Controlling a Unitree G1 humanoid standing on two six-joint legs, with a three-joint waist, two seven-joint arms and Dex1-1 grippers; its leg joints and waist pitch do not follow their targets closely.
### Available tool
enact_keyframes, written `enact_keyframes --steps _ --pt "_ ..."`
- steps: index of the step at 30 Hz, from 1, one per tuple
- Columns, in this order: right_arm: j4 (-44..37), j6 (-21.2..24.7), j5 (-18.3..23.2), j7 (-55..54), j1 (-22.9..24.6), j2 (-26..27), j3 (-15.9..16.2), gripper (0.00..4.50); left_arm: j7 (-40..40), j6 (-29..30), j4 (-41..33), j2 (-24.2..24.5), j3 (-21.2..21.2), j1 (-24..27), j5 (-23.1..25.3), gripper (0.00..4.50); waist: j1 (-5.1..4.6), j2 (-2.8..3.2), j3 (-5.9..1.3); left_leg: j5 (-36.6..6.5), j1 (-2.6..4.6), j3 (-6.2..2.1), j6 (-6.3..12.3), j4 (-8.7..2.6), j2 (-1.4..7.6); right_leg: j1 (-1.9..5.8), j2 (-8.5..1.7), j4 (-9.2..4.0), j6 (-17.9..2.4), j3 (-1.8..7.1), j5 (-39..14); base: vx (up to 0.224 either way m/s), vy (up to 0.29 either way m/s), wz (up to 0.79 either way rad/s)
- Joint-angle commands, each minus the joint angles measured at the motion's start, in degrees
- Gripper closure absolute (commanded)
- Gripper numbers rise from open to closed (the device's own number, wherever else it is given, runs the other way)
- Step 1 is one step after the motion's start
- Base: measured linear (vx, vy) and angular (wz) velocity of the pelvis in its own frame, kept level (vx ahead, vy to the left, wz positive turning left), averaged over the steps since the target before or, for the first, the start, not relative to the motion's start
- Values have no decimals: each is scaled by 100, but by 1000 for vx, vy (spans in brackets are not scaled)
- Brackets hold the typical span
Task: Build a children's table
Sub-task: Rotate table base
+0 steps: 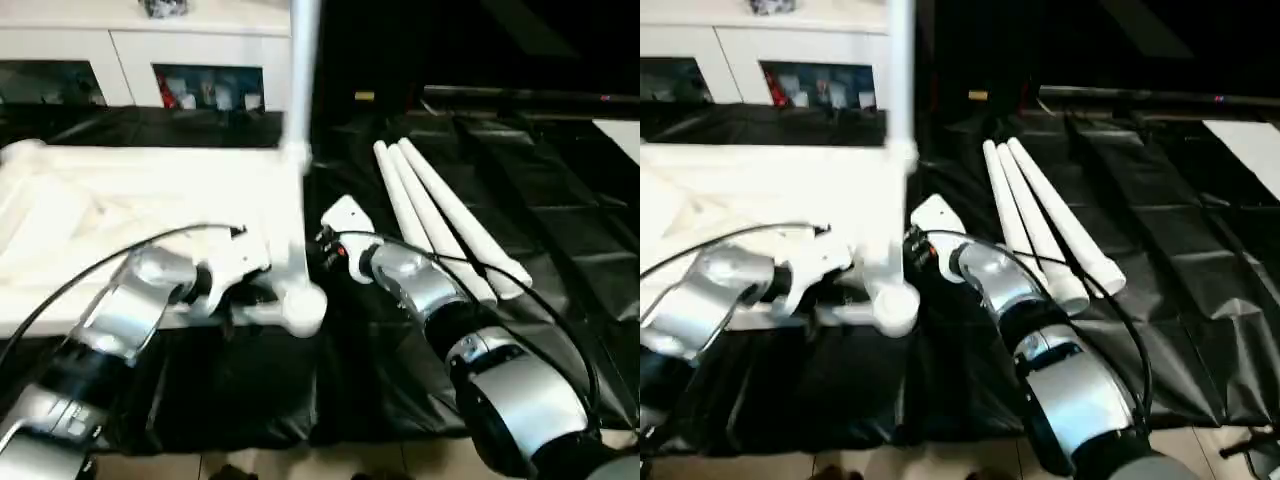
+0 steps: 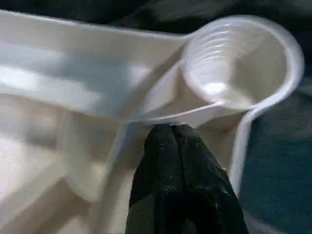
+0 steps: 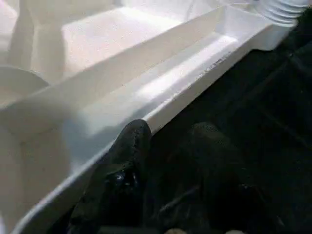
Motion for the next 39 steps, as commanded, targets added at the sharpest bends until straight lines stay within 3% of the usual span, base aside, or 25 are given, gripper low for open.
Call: enact_keyframes --steps 1,3,4,5,6,7,8,11,13,17,18,19,22,27,28,32,34,36,37,39 --pt "-42 -3 134 -137 -86 -143 -223 286 216 -203 194 57 48 -116 131 450 40 114 -430 -1278 104 -128 -114 -382 219 280 -395 -342 -1304 307 -765 0 0 0" --pt "-175 142 240 -184 -67 -273 -374 286 295 -210 261 44 168 -158 73 450 82 106 -434 -1287 125 -121 -116 -378 225 281 -395 -334 -1337 305 -728 0 0 0" --pt "-342 519 344 -177 -72 -379 -495 286 247 -239 187 47 295 -151 -54 450 101 148 -433 -1282 131 -126 -135 -378 228 277 -397 -327 -1346 304 -700 0 0 0" --pt "-599 897 488 -124 -54 -492 -638 286 162 -212 62 43 456 -143 -246 450 103 125 -431 -1288 134 -120 -130 -380 222 283 -372 -327 -1358 300 -648 0 0 0" --pt "-756 1045 545 -99 -33 -549 -692 286 94 -174 -16 32 545 -141 -373 450 122 150 -426 -1347 151 -109 -136 -378 220 273 -363 -330 -1374 301 -617 0 0 0" --pt "-902 1153 582 -88 -6 -601 -733 258 -8 -86 -86 10 643 -144 -536 418 127 149 -428 -1355 142 -111 -146 -376 220 277 -367 -323 -1377 300 -609 0 0 0" --pt "-902 1153 582 -88 -6 -601 -733 258 -8 -86 -86 10 643 -144 -536 418 133 138 -431 -1342 138 -109 -154 -375 215 286 -368 -318 -1384 296 -603 0 0 0" --pt "-1400 1604 489 -423 78 -880 -884 244 -317 77 -373 -56 991 -145 -1165 404 153 143 -423 -1352 127 -112 -226 -377 207 283 -372 -328 -1370 292 -735 0 0 0" --pt "-1636 1876 457 -646 128 -1045 -991 213 -184 -25 -407 -211 1151 -178 -1361 371 167 122 -420 -1320 126 -105 -245 -374 193 287 -360 -340 -1327 291 -773 0 0 0" --pt "-1908 2218 439 -796 227 -1176 -1053 193 -47 -6 -448 -349 1207 -205 -1433 360 222 97 -433 -1210 126 -102 -214 -363 192 292 -367 -336 -1236 294 -755 0 0 0" --pt "-2240 2590 422 -907 361 -1252 -1105 171 8 78 -556 -411 1191 -173 -1438 335 231 89 -422 -1175 121 -98 -204 -367 189 293 -355 -348 -1190 296 -769 0 0 0" --pt "-2373 2738 424 -945 419 -1280 -1134 168 25 117 -617 -435 1177 -149 -1439 329 236 64 -428 -1147 121 -97 -198 -366 191 297 -359 -344 -1174 295 -762 0 0 0" --pt "-2912 3347 431 -1145 656 -1354 -1259 143 89 288 -900 -487 1108 -11 -1500 321 255 66 -437 -1031 115 -103 -200 -364 194 301 -367 -335 -1129 292 -700 0 0 0" --pt "-3216 3695 578 -1299 860 -1391 -1428 111 329 91 -995 -597 1055 124 -1439 283 246 35 -419 -1197 117 -104 -246 -374 190 285 -378 -389 -964 295 -1158 0 0 0" --pt "-3267 3782 615 -1362 882 -1368 -1484 88 394 21 -983 -642 1066 130 -1418 260 242 13 -416 -1207 120 -101 -248 -374 191 276 -374 -404 -939 293 -1229 0 0 0" --pt "-3334 4028 670 -1431 915 -1289 -1535 74 917 -330 -970 -832 1185 214 -1244 241 245 30 -413 -1199 119 -104 -246 -374 193 271 -366 -409 -895 296 -1212 0 0 0" --pt "-3326 4056 697 -1391 917 -1268 -1530 40 925 -207 -970 -778 1096 208 -1172 204 238 31 -425 -1136 105 -111 -244 -371 188 282 -369 -387 -887 291 -1098 0 0 0" --pt "-3320 4272 686 -1396 906 -1234 -1465 29 543 47 -929 -680 998 152 -1414 194 243 80 -434 -1088 119 -105 -258 -362 176 270 -361 -377 -927 293 -1035 0 0 0" --pt "-3269 4300 650 -1421 880 -1233 -1417 21 390 91 -963 -631 944 147 -1470 187 243 53 -433 -1049 120 -102 -264 -363 180 272 -359 -372 -963 291 -946 0 0 0" --pt "-3196 4302 656 -1433 843 -1219 -1417 3 143 276 -1067 -587 913 149 -1649 160 249 67 -433 -1062 124 -98 -283 -362 182 267 -364 -360 -995 292 -932 0 0 0"
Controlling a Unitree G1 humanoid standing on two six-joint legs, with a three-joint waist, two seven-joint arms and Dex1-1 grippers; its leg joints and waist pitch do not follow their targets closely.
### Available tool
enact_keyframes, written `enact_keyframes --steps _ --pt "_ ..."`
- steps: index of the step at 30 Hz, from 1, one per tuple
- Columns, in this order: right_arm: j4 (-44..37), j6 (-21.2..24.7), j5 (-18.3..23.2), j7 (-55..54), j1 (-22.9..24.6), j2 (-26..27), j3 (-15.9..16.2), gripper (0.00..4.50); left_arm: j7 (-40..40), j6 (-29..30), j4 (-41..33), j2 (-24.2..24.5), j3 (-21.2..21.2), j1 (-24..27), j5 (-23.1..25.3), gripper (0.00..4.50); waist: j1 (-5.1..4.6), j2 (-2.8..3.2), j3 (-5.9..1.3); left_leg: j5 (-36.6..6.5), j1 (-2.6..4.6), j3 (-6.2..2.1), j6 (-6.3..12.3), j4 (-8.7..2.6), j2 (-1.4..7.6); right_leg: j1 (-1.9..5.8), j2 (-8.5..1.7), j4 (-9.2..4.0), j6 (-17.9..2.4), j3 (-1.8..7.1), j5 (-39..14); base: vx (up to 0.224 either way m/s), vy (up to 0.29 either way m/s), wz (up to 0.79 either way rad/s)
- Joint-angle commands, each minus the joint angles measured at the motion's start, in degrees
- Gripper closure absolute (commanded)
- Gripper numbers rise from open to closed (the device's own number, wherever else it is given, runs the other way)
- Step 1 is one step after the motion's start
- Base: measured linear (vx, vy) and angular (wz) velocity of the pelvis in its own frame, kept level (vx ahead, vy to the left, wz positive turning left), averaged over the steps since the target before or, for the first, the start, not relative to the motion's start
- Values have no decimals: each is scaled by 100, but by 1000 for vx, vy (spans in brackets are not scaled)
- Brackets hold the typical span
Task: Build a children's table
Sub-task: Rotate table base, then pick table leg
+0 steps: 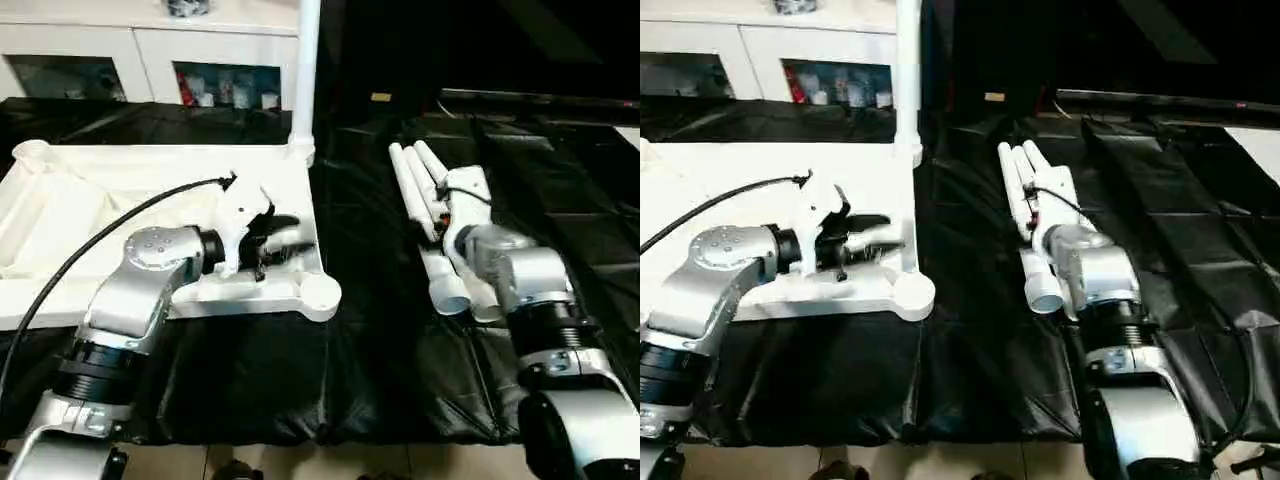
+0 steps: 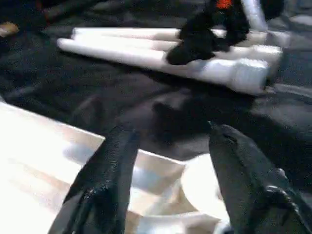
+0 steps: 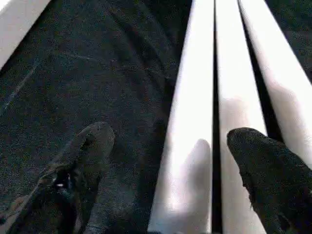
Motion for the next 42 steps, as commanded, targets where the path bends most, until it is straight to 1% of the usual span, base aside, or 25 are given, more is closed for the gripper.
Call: enact_keyframes --steps 1,3,4,5,6,8,9,10,12,14,17,19,20,22,24,25,29,31,34,35,37,38,39,41,42 --pt "68 127 -2 -45 -58 -10 6 0 -247 205 -208 54 -97 -13 -189 152 7 51 -445 -1065 130 -99 -288 -364 183 264 -363 -354 -1029 289 -908 0 0 0" --pt "83 139 3 -44 -66 -7 3 0 -260 225 -222 58 -98 -13 -205 141 6 53 -438 -1101 126 -99 -293 -367 189 269 -364 -362 -1053 292 -881 0 0 0" --pt "219 123 -37 -58 -122 -18 52 0 -261 228 -217 81 -138 -25 -189 129 7 79 -436 -1133 126 -108 -312 -369 189 272 -369 -362 -1046 289 -920 0 0 0" --pt "219 123 -37 -58 -122 -18 52 0 -261 228 -217 81 -138 -25 -189 129 7 79 -436 -1133 126 -108 -312 -369 189 272 -369 -362 -1046 289 -920 0 0 0" --pt "404 162 -102 37 -206 -47 182 0 -411 256 -217 177 -277 -41 -145 104 -2 60 -435 -1196 128 -111 -335 -372 182 274 -368 -374 -1018 285 -1053 0 0 0" --pt "592 296 -203 69 -287 -77 316 0 -533 199 -220 254 -383 -44 -96 99 0 43 -429 -1228 129 -113 -333 -377 186 269 -375 -383 -982 286 -1195 0 0 0" --pt "624 292 -215 70 -298 -80 328 0 -535 181 -209 264 -400 -53 -74 92 -1 52 -427 -1209 126 -107 -343 -375 186 270 -372 -386 -978 293 -1174 0 0 0" --pt "699 287 -225 86 -325 -83 339 0 -539 144 -184 282 -433 -76 -29 92 -4 19 -427 -1197 122 -106 -339 -375 190 274 -372 -385 -973 293 -1158 0 0 0" --pt "837 295 -169 178 -387 -77 305 0 -538 122 -127 298 -464 -144 14 92 3 38 -436 -1115 119 -105 -328 -368 192 278 -378 -367 -996 295 -1037 0 0 0" --pt "978 372 -172 251 -465 -95 334 0 -557 197 -103 311 -455 -213 -10 92 -1 -6 -439 -1065 116 -100 -315 -367 191 286 -372 -355 -1018 290 -972 0 0 0" --pt "1373 538 -114 405 -665 -119 344 0 -592 380 -54 341 -443 -334 -84 92 15 8 -433 -1018 115 -94 -287 -356 190 288 -381 -350 -1059 294 -980 0 0 0" --pt "1569 561 -17 445 -757 -108 244 0 -602 398 -51 369 -475 -370 -82 92 18 -33 -434 -967 106 -91 -274 -355 193 291 -385 -344 -1064 292 -956 0 0 0" --pt "1722 565 44 446 -837 -111 166 0 -603 408 -39 373 -488 -412 -86 92 28 -36 -445 -920 105 -96 -256 -350 195 298 -398 -327 -1072 291 -942 0 0 0" --pt "2055 531 108 420 -980 -132 50 17 -605 464 8 379 -535 -507 -53 89 29 -26 -436 -906 103 -90 -263 -350 199 286 -391 -328 -1097 287 -938 0 0 0" --pt "2323 457 117 440 -1055 -155 7 37 -813 549 57 427 -648 -571 -77 87 35 -44 -438 -907 106 -84 -272 -345 191 286 -391 -327 -1103 284 -979 0 0 0" --pt "2419 435 114 460 -1086 -163 2 54 -866 558 70 440 -678 -587 -81 87 44 -38 -438 -896 102 -88 -272 -345 195 291 -396 -326 -1100 283 -977 0 0 0" --pt "2625 308 50 492 -1144 -203 53 74 -874 376 195 446 -772 -654 50 87 55 -35 -435 -926 101 -85 -291 -345 203 286 -397 -326 -1078 280 -1000 0 0 0" --pt "2713 256 52 492 -1174 -217 50 106 -855 342 255 436 -794 -683 81 60 57 -41 -436 -956 96 -88 -300 -345 200 290 -399 -330 -1058 282 -1048 0 0 0" --pt "2918 147 75 445 -1230 -235 -37 114 -739 266 382 386 -780 -761 123 49 60 -5 -437 -1036 112 -92 -330 -342 200 275 -400 -340 -1074 281 -1107 0 0 0" --pt "3028 78 118 377 -1251 -233 -137 140 -664 214 449 341 -749 -795 139 26 61 -18 -436 -1047 103 -91 -334 -342 202 283 -401 -336 -1073 285 -1085 0 0 0" --pt "3075 26 147 343 -1249 -239 -192 155 -544 243 521 248 -655 -832 88 8 62 -28 -434 -1082 110 -89 -336 -339 196 277 -400 -346 -1089 281 -1109 0 0 0" --pt "3106 -13 210 296 -1241 -245 -280 155 -380 284 611 143 -553 -877 44 8 60 -28 -433 -1083 93 -90 -326 -340 194 293 -406 -346 -1084 284 -1139 0 0 0" --pt "3110 -99 239 281 -1214 -258 -320 169 -163 342 736 37 -466 -941 44 1 70 -17 -441 -1090 106 -90 -331 -330 194 285 -404 -343 -1081 285 -1116 0 0 0" --pt "3101 -166 254 286 -1187 -263 -338 188 -77 342 797 -18 -429 -966 47 0 73 -33 -447 -1077 97 -96 -313 -331 191 293 -401 -342 -1070 276 -1110 0 0 0" --pt "3081 -251 272 292 -1164 -261 -360 195 -53 383 828 -57 -391 -981 10 0 74 -16 -446 -1078 95 -91 -298 -326 186 287 -399 -350 -1070 278 -1102 0 0 0"
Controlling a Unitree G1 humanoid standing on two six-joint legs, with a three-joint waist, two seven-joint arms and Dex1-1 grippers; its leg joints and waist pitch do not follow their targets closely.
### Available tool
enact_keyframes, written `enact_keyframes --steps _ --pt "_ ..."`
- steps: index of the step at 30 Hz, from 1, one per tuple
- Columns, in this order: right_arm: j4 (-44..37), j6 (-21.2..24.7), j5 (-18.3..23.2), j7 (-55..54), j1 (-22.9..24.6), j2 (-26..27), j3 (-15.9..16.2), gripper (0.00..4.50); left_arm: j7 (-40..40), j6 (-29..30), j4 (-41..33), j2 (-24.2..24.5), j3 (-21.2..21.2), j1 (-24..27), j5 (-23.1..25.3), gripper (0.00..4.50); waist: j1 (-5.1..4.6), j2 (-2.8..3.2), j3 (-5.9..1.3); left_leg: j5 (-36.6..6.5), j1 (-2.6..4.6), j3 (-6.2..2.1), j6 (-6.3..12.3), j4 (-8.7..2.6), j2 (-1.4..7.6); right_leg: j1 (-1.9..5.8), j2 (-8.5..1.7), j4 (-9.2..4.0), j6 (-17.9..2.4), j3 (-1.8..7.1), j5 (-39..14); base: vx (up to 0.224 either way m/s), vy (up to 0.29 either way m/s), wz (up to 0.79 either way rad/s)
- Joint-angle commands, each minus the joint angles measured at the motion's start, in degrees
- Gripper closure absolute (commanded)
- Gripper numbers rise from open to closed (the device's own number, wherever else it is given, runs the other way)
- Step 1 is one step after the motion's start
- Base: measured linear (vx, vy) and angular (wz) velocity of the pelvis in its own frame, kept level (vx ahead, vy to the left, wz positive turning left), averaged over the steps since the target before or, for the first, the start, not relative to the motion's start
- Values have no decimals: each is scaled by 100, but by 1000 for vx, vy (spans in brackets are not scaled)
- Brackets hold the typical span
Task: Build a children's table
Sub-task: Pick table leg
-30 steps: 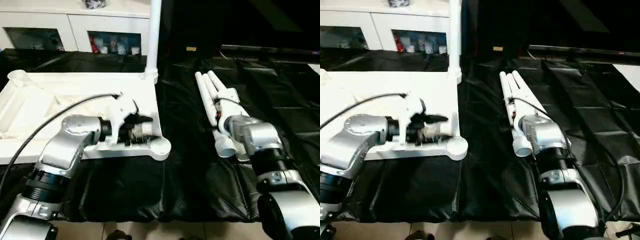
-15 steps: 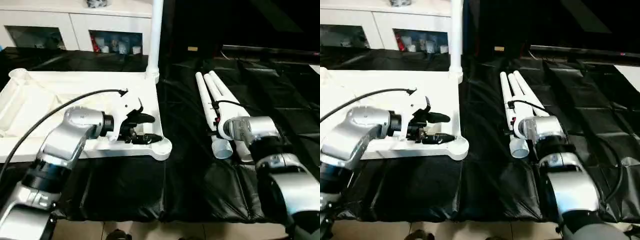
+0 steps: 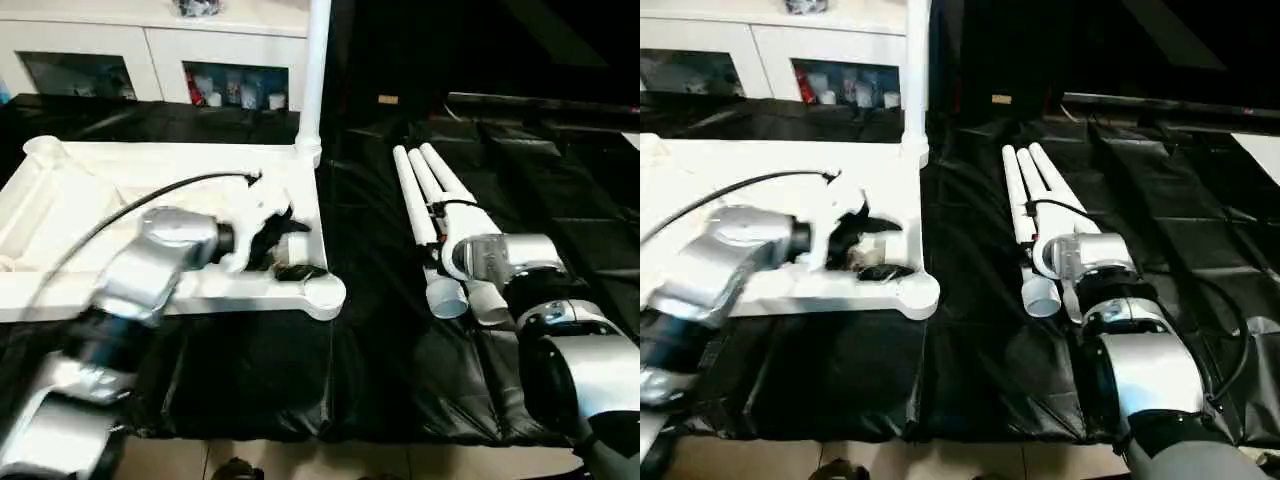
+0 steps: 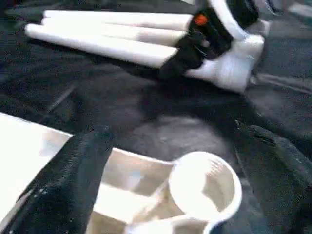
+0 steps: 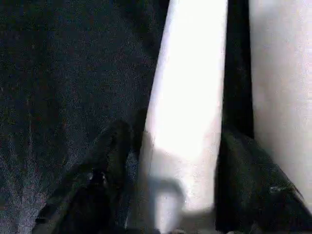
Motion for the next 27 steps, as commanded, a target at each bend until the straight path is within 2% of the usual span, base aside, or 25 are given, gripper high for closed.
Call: enact_keyframes --steps 1,4,5,6,8,10,11,12,16,17,18,19,20,21,23,24,27 --pt "42 -159 101 -22 79 -56 -152 202 145 123 66 -64 116 -117 -63 0 16 15 -454 -1082 92 -93 -282 -345 190 292 -400 -383 -1077 278 -1092 0 0 0" --pt "-12 -365 237 71 142 -39 -330 233 381 324 187 -313 289 -207 -220 0 18 60 -462 -1070 88 -96 -256 -335 186 301 -392 -374 -1151 272 -915 0 0 0" --pt "-24 -375 233 64 151 -42 -328 239 407 321 194 -348 319 -211 -248 0 21 49 -466 -1053 87 -95 -244 -331 185 305 -394 -376 -1168 272 -880 0 0 0" --pt "-51 -422 216 23 173 -49 -315 247 466 324 242 -463 427 -237 -355 0 32 106 -470 -1046 89 -103 -234 -330 181 304 -384 -365 -1217 265 -806 0 0 0" --pt "-97 -465 269 44 197 -46 -364 261 547 422 315 -542 483 -288 -394 0 21 65 -467 -1098 86 -89 -221 -329 177 309 -371 -378 -1251 262 -821 0 0 0" --pt "-245 -681 463 48 237 -30 -564 265 709 500 513 -669 506 -439 -378 0 21 109 -461 -1246 106 -96 -233 -333 175 299 -365 -402 -1217 262 -917 0 0 0" --pt "-262 -702 498 44 238 -26 -609 268 745 487 544 -690 509 -464 -360 0 26 91 -464 -1258 105 -102 -227 -332 176 307 -376 -405 -1208 261 -940 0 0 0" --pt "-340 -783 609 23 247 -16 -751 268 864 456 649 -783 556 -555 -345 0 20 105 -462 -1261 100 -100 -207 -332 171 308 -374 -414 -1216 261 -947 0 0 0" --pt "-901 -1169 965 298 380 59 -1021 269 1209 693 827 -1224 1097 -905 -854 0 50 83 -483 -1034 76 -104 -85 -310 168 344 -386 -378 -1301 257 -648 0 0 0" --pt "-1216 -1332 1157 569 461 140 -1099 270 1356 770 891 -1339 1274 -1017 -1001 0 66 93 -493 -965 79 -101 -13 -299 167 348 -384 -366 -1351 251 -529 0 0 0" --pt "-1602 -1443 1379 882 559 237 -1164 270 1538 825 985 -1454 1452 -1144 -1126 0 69 77 -492 -894 51 -107 53 -295 164 369 -387 -350 -1377 248 -421 0 0 0" --pt "-1682 -1456 1427 952 582 256 -1172 270 1568 840 1006 -1472 1483 -1168 -1149 0 63 69 -485 -895 48 -89 117 -295 148 373 -362 -367 -1374 247 -371 0 0 0" --pt "-2131 -1502 1685 1351 712 357 -1197 270 1717 925 1120 -1570 1652 -1299 -1281 0 56 60 -483 -876 43 -103 185 -294 158 372 -373 -362 -1376 241 -368 0 0 0" --pt "-2828 -1377 2032 1955 929 470 -1115 270 1806 1033 1264 -1675 1840 -1472 -1474 0 91 72 -492 -872 62 -97 311 -277 164 385 -384 -362 -1376 242 -297 0 0 0" --pt "-3148 -1282 2205 2220 1042 514 -1043 270 1805 1091 1301 -1713 1902 -1542 -1559 0 96 63 -484 -800 52 -106 419 -289 171 382 -370 -377 -1379 221 -353 0 0 0" --pt "-3749 -1056 2506 2653 1285 564 -830 270 1899 1199 1394 -1815 2045 -1698 -1668 0 89 60 -479 -792 57 -110 409 -294 184 369 -370 -381 -1408 217 -447 0 0 0" --pt "-4219 -915 2746 2949 1502 603 -647 270 2075 1289 1491 -1915 2220 -1831 -1786 0 141 55 -466 -904 79 -113 382 -300 198 352 -392 -418 -1379 224 -689 0 0 0"
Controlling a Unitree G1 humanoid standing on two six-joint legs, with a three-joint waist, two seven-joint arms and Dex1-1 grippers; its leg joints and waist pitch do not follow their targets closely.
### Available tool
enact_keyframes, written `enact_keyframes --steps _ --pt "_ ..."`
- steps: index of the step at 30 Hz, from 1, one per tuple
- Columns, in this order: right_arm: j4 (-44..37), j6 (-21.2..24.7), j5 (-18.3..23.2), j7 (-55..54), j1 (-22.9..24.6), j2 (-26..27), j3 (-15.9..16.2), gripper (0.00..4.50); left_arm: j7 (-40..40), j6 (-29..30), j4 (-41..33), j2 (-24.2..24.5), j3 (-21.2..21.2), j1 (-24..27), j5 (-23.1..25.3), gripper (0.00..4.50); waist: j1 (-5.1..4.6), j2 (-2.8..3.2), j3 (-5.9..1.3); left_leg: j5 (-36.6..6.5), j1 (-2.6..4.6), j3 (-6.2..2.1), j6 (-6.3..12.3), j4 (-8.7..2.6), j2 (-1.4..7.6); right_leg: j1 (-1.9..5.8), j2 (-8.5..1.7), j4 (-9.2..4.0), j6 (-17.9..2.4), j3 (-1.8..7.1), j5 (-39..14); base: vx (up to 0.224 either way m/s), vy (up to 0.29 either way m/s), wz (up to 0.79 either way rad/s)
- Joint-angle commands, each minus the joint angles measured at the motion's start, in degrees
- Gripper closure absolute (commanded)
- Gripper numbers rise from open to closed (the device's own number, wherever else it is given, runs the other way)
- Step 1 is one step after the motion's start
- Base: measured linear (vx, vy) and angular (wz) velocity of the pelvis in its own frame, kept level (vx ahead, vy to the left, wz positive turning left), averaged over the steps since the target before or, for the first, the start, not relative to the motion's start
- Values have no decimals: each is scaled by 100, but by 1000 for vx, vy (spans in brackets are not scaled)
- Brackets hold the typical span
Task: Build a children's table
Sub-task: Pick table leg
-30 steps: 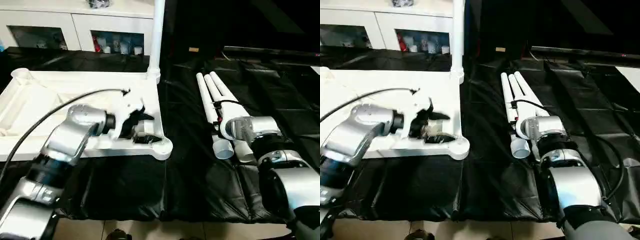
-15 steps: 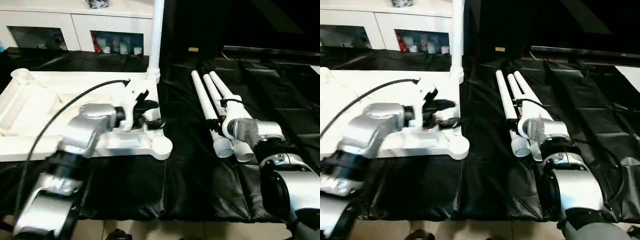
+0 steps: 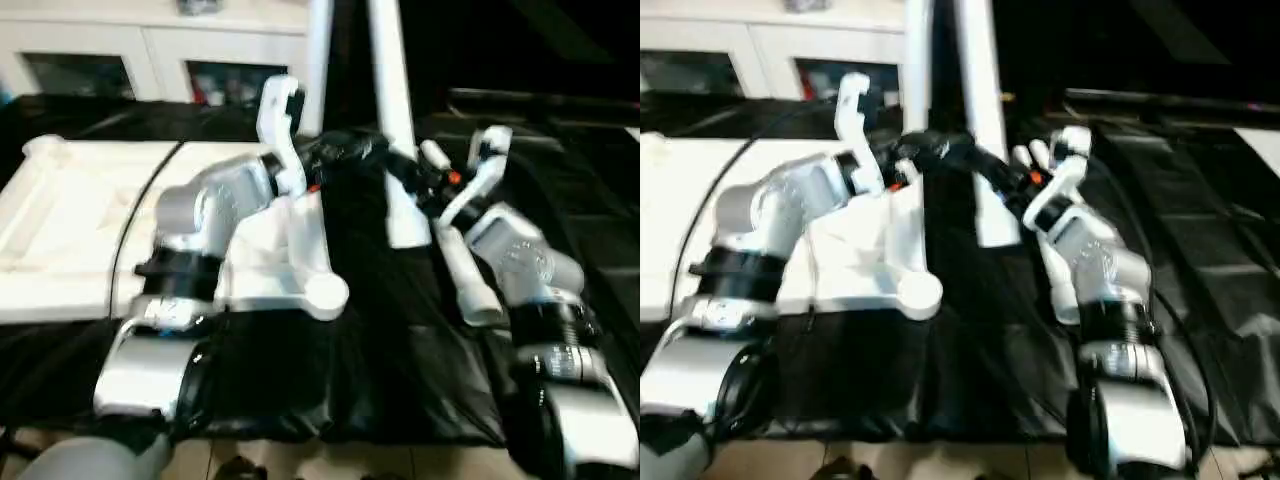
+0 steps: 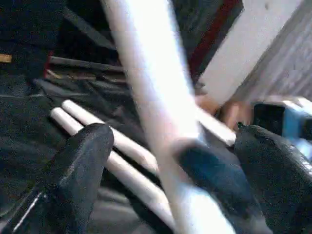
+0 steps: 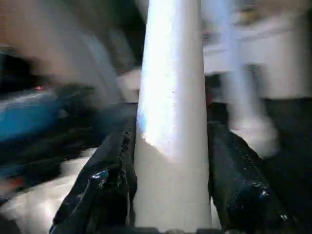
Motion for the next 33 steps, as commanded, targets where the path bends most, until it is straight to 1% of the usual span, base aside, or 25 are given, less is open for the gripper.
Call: enact_keyframes --steps 1,2,3,5,8,9,11,12,14,15,16,17,18,19,20,22,23,24,25,26,27,28,30,31,33 --pt "-393 128 258 269 115 -2 125 270 146 111 86 -47 129 -158 -120 0 42 2 -475 -924 94 -113 333 -320 196 350 -400 -415 -1353 237 -777 0 0 0" --pt "-418 142 271 284 126 0 140 270 153 107 86 -51 135 -161 -123 0 45 -8 -470 -974 98 -116 276 -329 194 345 -406 -432 -1312 239 -947 0 0 0" --pt "-590 213 256 366 219 13 272 270 231 178 75 -93 205 -184 -216 0 45 -18 -465 -982 98 -117 211 -336 193 336 -404 -439 -1267 239 -1059 0 0 0" --pt "-620 221 239 381 237 14 312 270 241 203 64 -105 226 -187 -246 0 66 -13 -463 -1006 101 -115 148 -336 189 329 -417 -454 -1204 250 -1164 0 0 0" --pt "-749 125 -102 357 350 47 642 270 351 396 -43 -219 435 -215 -546 0 100 -43 -465 -919 84 -117 113 -340 193 332 -421 -443 -1119 253 -1155 0 0 0" --pt "-711 3 -319 172 336 70 771 270 531 477 -74 -282 579 -239 -656 28 108 -31 -465 -891 91 -119 95 -341 194 314 -422 -439 -1147 250 -1106 0 0 0" --pt "-710 -32 -399 66 331 69 833 270 661 488 -68 -308 638 -257 -659 38 119 -67 -466 -857 79 -116 61 -340 194 323 -428 -430 -1131 254 -1072 0 0 0" --pt "-659 -154 -590 -258 275 146 937 270 1009 442 35 -355 717 -288 -573 38 123 -60 -463 -836 71 -121 69 -344 191 327 -432 -427 -1096 256 -1064 0 0 0" --pt "-538 -285 -829 -633 175 251 1008 270 1245 323 129 -381 715 -295 -440 61 114 -42 -465 -828 81 -128 48 -351 197 310 -425 -433 -1028 257 -1057 0 0 0" --pt "-512 -338 -932 -744 144 290 1073 270 1372 270 168 -402 724 -294 -384 74 96 -48 -465 -821 80 -128 23 -359 186 311 -410 -438 -975 255 -1078 0 0 0" --pt "-505 -354 -966 -778 134 303 1097 270 1431 249 186 -415 733 -295 -365 76 107 -44 -470 -825 92 -124 23 -355 189 307 -415 -441 -962 259 -1067 0 0 0" --pt "-491 -416 -1068 -995 92 381 1111 270 1638 130 249 -462 799 -314 -340 76 109 -60 -470 -799 86 -124 32 -357 191 316 -419 -439 -958 264 -999 0 0 0" --pt "-491 -459 -1134 -1131 72 437 1116 270 1781 61 281 -495 850 -325 -339 94 109 -63 -473 -780 87 -123 49 -359 188 314 -413 -430 -973 262 -942 0 0 0" --pt "-479 -556 -1239 -1267 27 506 1165 270 1978 -64 322 -545 918 -344 -327 94 115 -40 -484 -734 84 -131 38 -358 205 309 -420 -410 -996 263 -821 0 0 0" --pt "-465 -607 -1304 -1365 -7 552 1197 270 2127 -146 346 -577 969 -355 -328 118 114 -39 -488 -706 83 -130 29 -352 206 304 -413 -401 -1004 262 -722 0 0 0" --pt "-480 -637 -1365 -1441 -38 615 1278 270 2261 -234 353 -606 993 -356 -314 126 115 -65 -503 -520 63 -126 127 -338 193 327 -413 -357 -1064 261 -355 0 0 0" --pt "-489 -642 -1373 -1455 -37 628 1297 270 2276 -243 346 -610 985 -352 -311 126 115 -65 -503 -520 63 -126 127 -338 193 327 -413 -357 -1064 261 -355 0 0 0" --pt "-507 -624 -1359 -1486 -45 669 1310 270 2260 -294 330 -613 964 -344 -298 141 119 -64 -493 -467 61 -120 202 -335 191 320 -408 -356 -1087 260 -263 0 0 0" --pt "-515 -620 -1357 -1517 -51 700 1322 270 2299 -352 327 -622 980 -348 -296 163 120 -57 -491 -503 67 -116 213 -336 193 317 -416 -363 -1100 261 -299 0 0 0" --pt "-515 -622 -1361 -1524 -54 705 1329 270 2343 -377 333 -628 1009 -356 -301 163 118 -61 -495 -506 66 -118 208 -336 196 322 -414 -356 -1104 260 -296 0 0 0" --pt "-511 -630 -1365 -1525 -61 709 1341 270 2355 -405 368 -610 1046 -384 -324 167 114 -93 -489 -524 64 -115 211 -340 199 327 -417 -363 -1100 261 -310 0 0 0" --pt "-503 -639 -1374 -1524 -66 707 1342 270 2383 -420 392 -602 1074 -398 -346 170 122 -75 -484 -555 67 -117 196 -343 198 325 -422 -368 -1083 262 -390 0 0 0" --pt "-484 -658 -1394 -1506 -76 689 1343 270 2414 -445 445 -583 1123 -417 -417 176 116 -72 -476 -624 72 -117 151 -349 198 320 -420 -383 -1052 264 -481 0 0 0" --pt "-483 -659 -1394 -1500 -76 684 1345 270 2406 -444 449 -580 1123 -417 -425 205 118 -71 -480 -641 80 -118 128 -350 201 319 -422 -382 -1035 266 -495 0 0 0" --pt "-478 -661 -1391 -1478 -79 655 1349 270 2365 -453 471 -560 1114 -418 -445 211 119 -73 -479 -638 81 -118 115 -349 200 317 -419 -374 -1031 268 -469 0 0 0"
